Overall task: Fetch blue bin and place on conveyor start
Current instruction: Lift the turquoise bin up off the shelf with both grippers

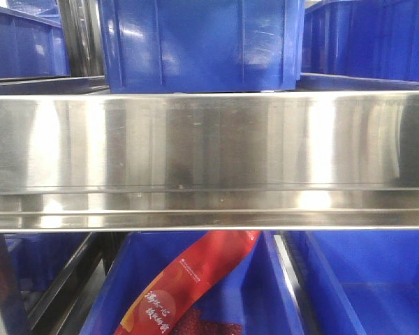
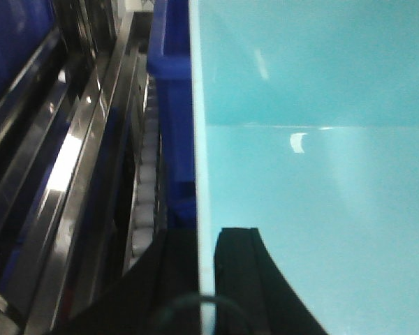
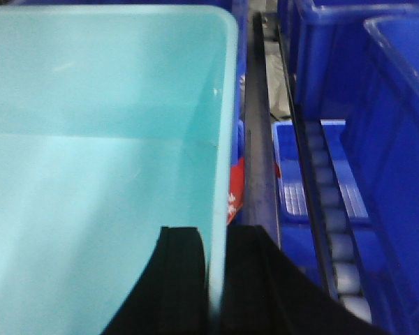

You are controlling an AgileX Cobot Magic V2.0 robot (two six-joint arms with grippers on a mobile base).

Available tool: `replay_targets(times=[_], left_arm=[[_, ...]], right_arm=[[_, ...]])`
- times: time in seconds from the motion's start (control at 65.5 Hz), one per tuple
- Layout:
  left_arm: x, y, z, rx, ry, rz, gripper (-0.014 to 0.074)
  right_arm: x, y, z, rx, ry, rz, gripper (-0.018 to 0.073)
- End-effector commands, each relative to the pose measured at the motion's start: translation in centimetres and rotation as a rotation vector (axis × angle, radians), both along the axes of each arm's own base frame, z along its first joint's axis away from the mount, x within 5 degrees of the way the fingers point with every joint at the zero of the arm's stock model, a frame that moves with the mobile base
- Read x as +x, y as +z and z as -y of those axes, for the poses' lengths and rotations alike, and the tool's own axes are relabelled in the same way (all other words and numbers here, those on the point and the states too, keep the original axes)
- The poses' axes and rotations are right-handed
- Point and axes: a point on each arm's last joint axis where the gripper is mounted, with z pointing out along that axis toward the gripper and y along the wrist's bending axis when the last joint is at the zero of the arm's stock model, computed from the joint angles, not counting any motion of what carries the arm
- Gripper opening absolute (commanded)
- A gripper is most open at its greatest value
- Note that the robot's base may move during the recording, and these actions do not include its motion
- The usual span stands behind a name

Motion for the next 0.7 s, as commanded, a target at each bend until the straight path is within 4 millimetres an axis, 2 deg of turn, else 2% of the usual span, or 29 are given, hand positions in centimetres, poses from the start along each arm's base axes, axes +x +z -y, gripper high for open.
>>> replay_targets(times=[0.0,0.351,0.473,0.687], left_arm=[[-0.33,0.98,0.04,0.006,-0.028,0.068,-0.0111],[-0.32,0.99,0.05,0.001,-0.027,0.069,-0.0111],[-0.26,0.96,-0.14,-0.086,0.019,0.06,-0.0111],[-0.23,1.06,-0.22,-0.068,0.022,0.073,-0.0111]], right_arm=[[-0.16,1.1,0.08,-0.021,0.029,0.09,-0.0165],[-0.01,1.51,0.15,-0.063,0.038,0.14,-0.0165],[-0.01,1.5,0.15,-0.063,0.038,0.139,-0.0165],[-0.01,1.5,0.15,-0.063,0.038,0.139,-0.0165]])
